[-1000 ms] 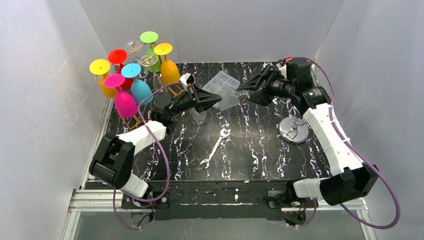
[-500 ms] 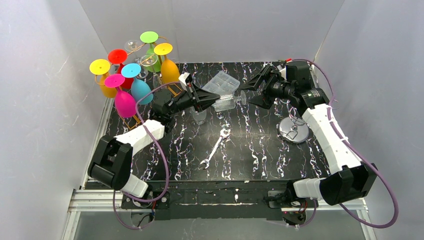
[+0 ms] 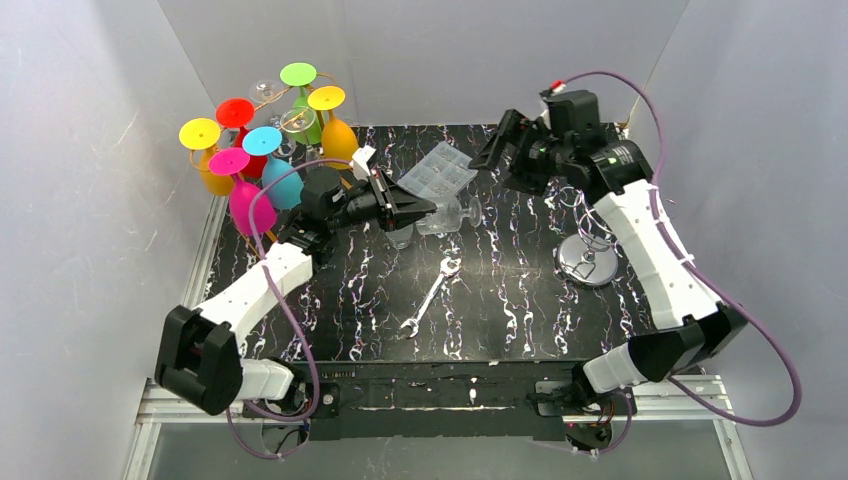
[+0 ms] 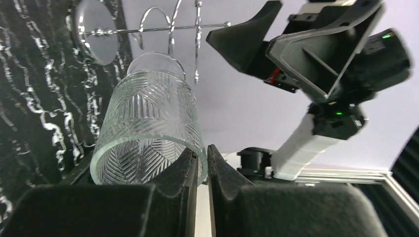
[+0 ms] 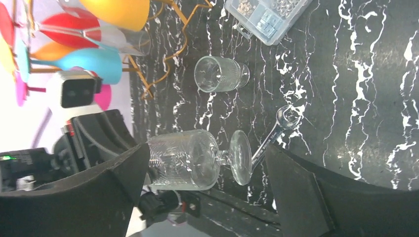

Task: Take the wine glass off the wine glass rack
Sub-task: Place the wine glass at the center of the board.

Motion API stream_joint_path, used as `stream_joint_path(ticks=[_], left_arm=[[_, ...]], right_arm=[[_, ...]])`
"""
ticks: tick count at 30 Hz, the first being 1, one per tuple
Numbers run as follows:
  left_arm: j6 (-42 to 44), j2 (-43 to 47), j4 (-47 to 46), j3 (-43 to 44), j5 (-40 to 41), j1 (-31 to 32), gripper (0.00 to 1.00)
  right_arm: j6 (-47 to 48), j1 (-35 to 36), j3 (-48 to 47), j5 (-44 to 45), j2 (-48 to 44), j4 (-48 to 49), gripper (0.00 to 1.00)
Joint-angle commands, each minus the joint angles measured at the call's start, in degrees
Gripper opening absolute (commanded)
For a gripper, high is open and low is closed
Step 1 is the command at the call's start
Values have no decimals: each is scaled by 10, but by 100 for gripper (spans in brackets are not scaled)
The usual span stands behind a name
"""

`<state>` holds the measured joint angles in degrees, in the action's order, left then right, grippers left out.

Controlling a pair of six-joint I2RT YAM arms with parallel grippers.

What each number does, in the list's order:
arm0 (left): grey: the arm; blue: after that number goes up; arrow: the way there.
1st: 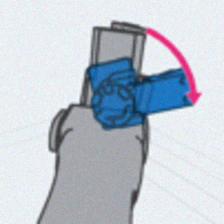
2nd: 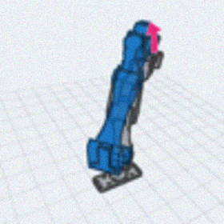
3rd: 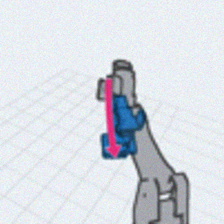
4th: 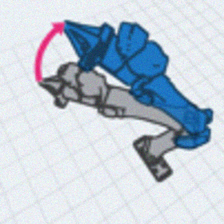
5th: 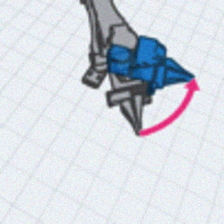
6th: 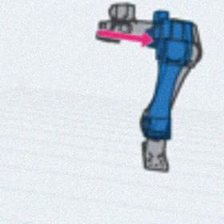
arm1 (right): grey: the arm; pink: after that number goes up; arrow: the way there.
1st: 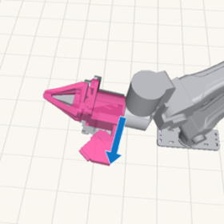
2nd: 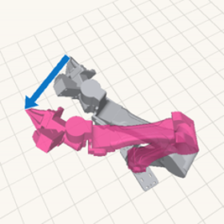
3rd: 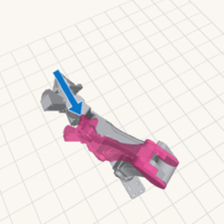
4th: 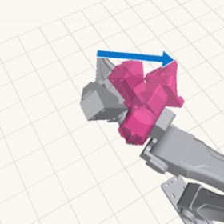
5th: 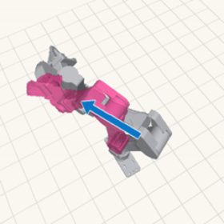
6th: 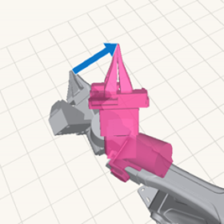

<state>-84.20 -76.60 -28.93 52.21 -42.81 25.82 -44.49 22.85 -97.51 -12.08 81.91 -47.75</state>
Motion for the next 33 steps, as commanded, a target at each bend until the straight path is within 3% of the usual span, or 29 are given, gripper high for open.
stream_joint_path(ticks=[1, 7, 15, 21, 33], left_arm=[[160, 75, 210, 65, 15, -3, 0], [298, 120, 481, 134, 119, -2, 0], [393, 160, 722, 165, 265, -2, 0], [423, 147, 801, 167, 349, -2, 0], [487, 1, 804, 235, 470, 26, 0]], right_arm=[[75, 53, -77, 114, 44, -75, 96], [107, 76, -114, 147, 82, -76, 97], [133, 82, -110, 152, 111, -34, 97], [139, 85, -99, 143, 127, -4, 98], [177, 86, -89, 170, 129, -1, 98]])
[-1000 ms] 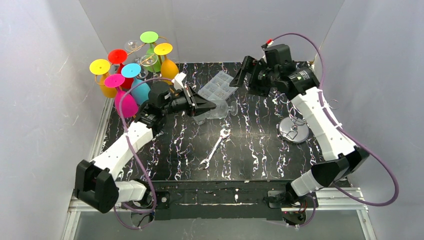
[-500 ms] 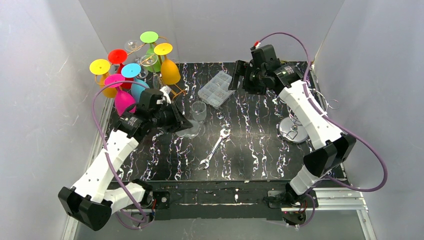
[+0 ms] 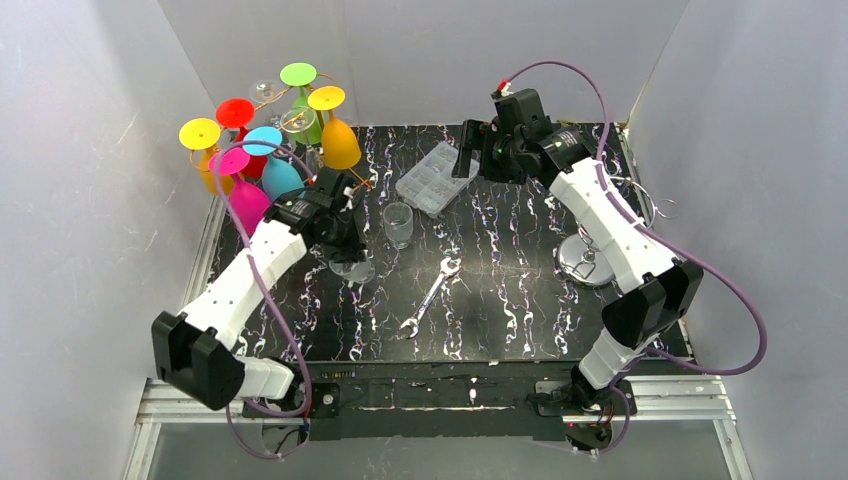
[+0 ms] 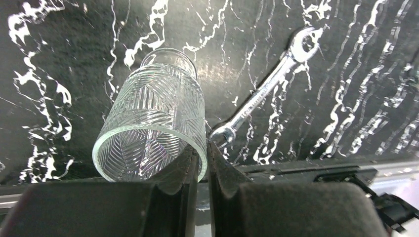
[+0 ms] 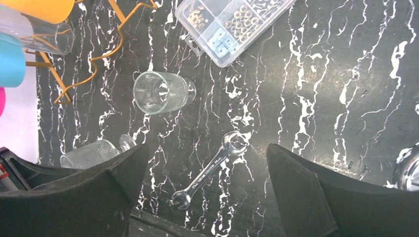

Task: Take the wine glass off the wine glass rack
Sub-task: Place the wine glass at the center of the board.

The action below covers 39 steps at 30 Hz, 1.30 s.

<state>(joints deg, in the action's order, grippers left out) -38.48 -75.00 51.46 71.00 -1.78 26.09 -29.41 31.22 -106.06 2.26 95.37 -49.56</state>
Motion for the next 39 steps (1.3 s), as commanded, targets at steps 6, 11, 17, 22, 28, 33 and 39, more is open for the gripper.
stream_joint_path(ticks=[6, 11, 17, 22, 28, 33, 39], left_arm=[[32, -83, 15, 117, 112, 104, 0], [32, -153, 27, 197, 121, 155, 0], [41, -242, 39, 302, 128, 198, 0], [58, -313, 51, 393, 127, 211, 0], [91, -417, 74, 518, 127, 218, 0], [120, -525, 114, 665, 148, 218, 0], [136, -606, 138, 747, 150, 214, 0]], right_arm=[[33, -27, -5, 22, -11, 5, 98], [37, -58, -31, 25, -36, -5, 98], [32, -65, -56, 86, -83, -13, 98], [23, -65, -48, 134, -145, 9, 98], [19, -65, -27, 148, -186, 33, 98], [13, -65, -14, 146, -207, 44, 99], [14, -65, -8, 145, -215, 42, 98]])
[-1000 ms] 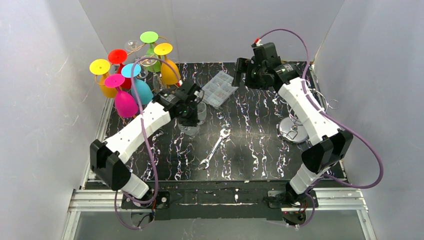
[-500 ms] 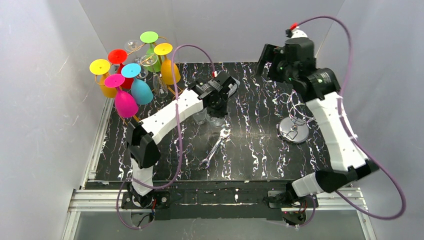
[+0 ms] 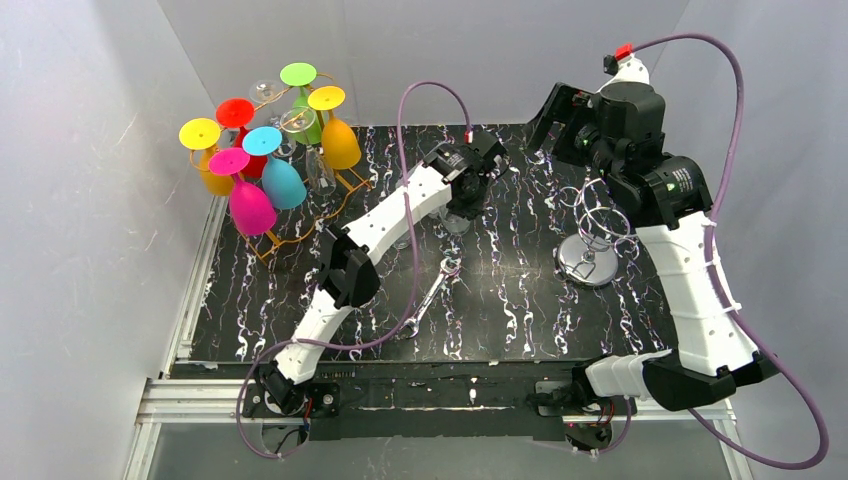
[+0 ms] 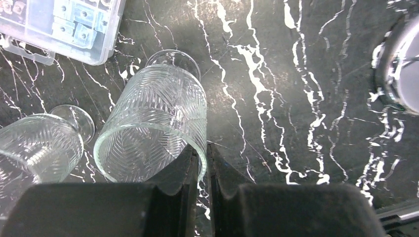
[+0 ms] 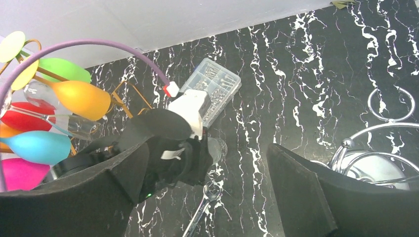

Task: Take the wine glass off the wine glass rack
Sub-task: Place the wine glass at the center of the board.

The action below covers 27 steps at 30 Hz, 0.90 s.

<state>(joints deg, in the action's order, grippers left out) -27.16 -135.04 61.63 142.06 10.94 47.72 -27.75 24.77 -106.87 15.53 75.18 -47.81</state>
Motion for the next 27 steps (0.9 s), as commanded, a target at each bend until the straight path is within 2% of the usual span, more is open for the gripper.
stream_joint_path(ticks=[1, 11, 17, 27], left_arm=[[23, -10, 35, 35, 21, -5, 0], [36, -28, 16, 20, 5, -9, 0], [46, -27, 12, 25, 2, -10, 23], [56, 3, 1, 60, -16, -11, 44]], right_arm=[[-2, -1, 0, 13, -13, 22, 98], [-2, -1, 9, 7, -13, 22, 98], [9, -1, -5, 14, -5, 14, 98], [3, -1, -5, -6, -2, 9, 98]])
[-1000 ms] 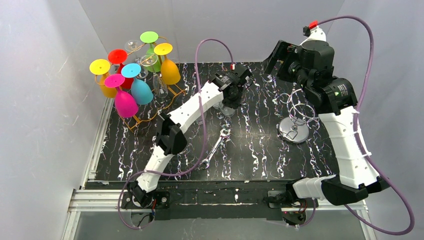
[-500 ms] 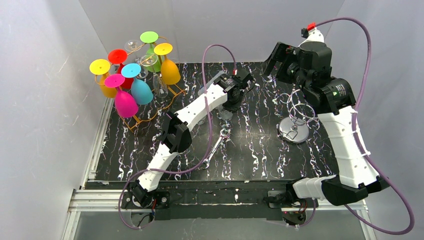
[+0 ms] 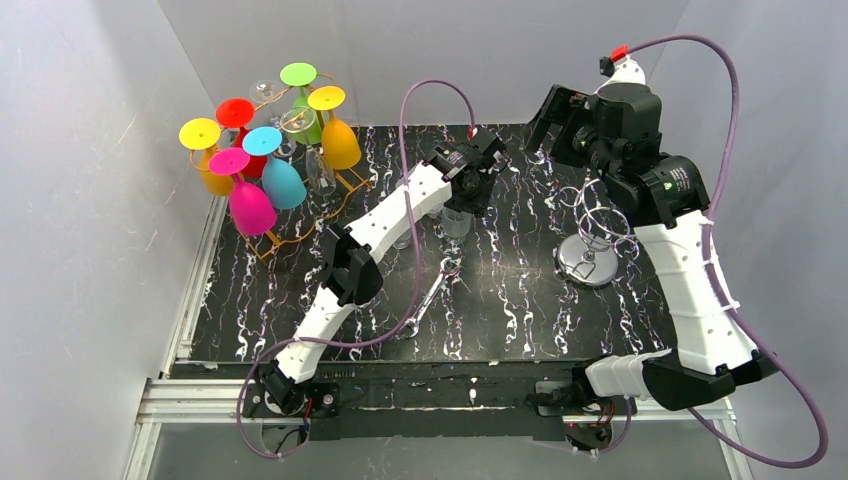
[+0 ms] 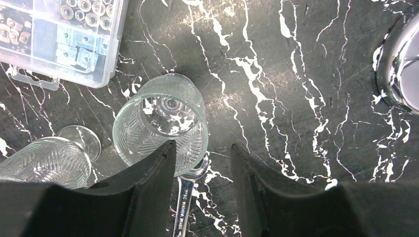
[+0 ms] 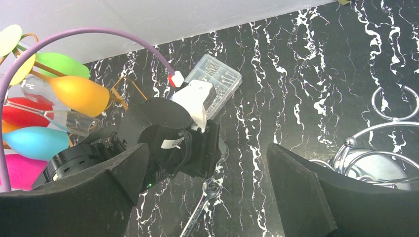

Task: Take the wine glass off the wine glass rack
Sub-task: Place the wine glass at the center of the board, then pick up the wine glass from the wine rack.

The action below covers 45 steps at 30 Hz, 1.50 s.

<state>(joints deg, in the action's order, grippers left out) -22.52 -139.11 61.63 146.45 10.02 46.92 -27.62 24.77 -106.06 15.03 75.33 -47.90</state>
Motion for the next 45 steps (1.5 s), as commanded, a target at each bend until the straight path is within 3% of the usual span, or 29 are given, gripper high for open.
stream_joint_path(ticks=[1, 11, 17, 21, 27, 34, 45], left_arm=[[10, 50, 1, 15, -8, -3, 45], [15, 166, 11, -14, 25, -9, 57], [22, 266, 49, -31, 88, -16, 60], [17, 337, 81, -48, 148, -25, 61], [9, 472, 103, -135, 257, -40, 61], [-4, 612, 99, -221, 302, -40, 61], [-4, 748, 107, -295, 323, -40, 62]], right_arm=[[2, -1, -12, -1, -4, 10, 98], [1, -1, -28, -39, 3, 3, 98], [-10, 0, -51, -135, 58, 3, 98], [-43, 4, -55, -230, 101, 47, 98], [-124, 44, -70, -276, 172, 148, 96], [-243, 146, -121, -226, 288, 271, 82], [-386, 232, -248, -103, 464, 408, 59]])
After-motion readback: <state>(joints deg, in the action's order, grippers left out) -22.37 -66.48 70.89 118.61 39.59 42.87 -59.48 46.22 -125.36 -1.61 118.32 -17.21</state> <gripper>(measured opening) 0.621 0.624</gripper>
